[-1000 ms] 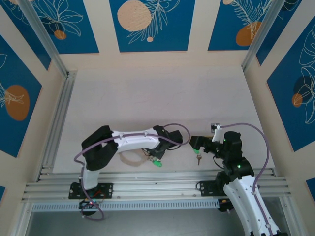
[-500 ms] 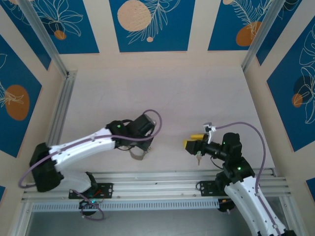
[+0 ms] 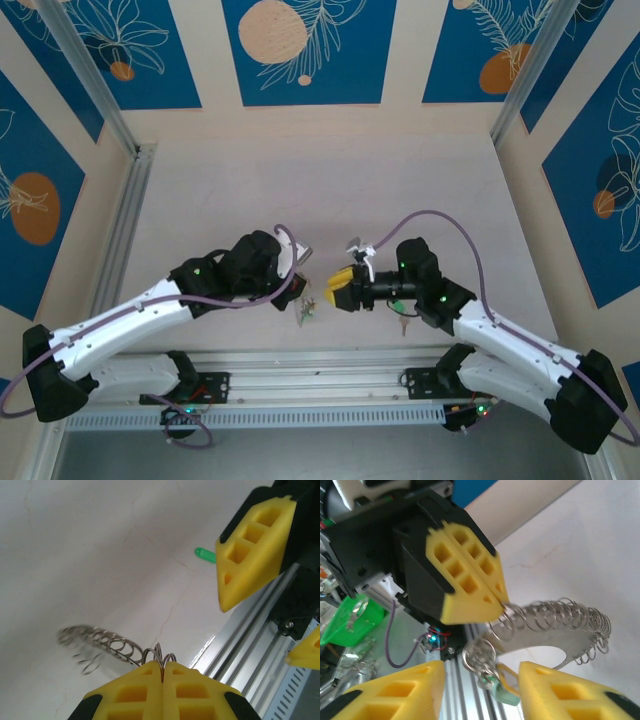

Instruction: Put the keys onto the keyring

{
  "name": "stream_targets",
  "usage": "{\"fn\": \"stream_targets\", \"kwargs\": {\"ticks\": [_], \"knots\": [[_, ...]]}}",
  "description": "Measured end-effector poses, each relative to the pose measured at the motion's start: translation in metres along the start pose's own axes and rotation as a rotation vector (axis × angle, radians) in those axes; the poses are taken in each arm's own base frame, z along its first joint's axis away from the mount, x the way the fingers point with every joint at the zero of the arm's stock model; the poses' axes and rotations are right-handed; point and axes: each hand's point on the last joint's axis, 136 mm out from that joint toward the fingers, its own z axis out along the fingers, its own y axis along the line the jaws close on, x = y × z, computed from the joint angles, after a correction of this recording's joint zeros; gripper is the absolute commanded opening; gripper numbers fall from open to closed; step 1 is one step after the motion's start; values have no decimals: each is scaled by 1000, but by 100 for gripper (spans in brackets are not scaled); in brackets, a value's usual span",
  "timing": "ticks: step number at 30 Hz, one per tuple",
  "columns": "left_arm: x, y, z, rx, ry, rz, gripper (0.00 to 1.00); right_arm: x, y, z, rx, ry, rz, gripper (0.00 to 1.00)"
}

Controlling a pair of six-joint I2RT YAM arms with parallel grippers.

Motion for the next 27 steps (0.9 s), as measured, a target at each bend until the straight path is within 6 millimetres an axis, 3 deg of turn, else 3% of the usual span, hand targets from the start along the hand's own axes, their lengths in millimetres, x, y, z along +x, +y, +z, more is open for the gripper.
{"fn": "stream_targets", "kwargs": {"ticks": [6,14,27], "knots": [[-8,-5,-7,48,-46,-2,0,-8,12,14,-68,17,-34,33],[-16,-13,-8,95,-81,8,0,-6,15,16,-82,27,-37,28],[-21,-16,-12,116,-109,11,0,-6,16,9,-60,22,-34,34]]}}
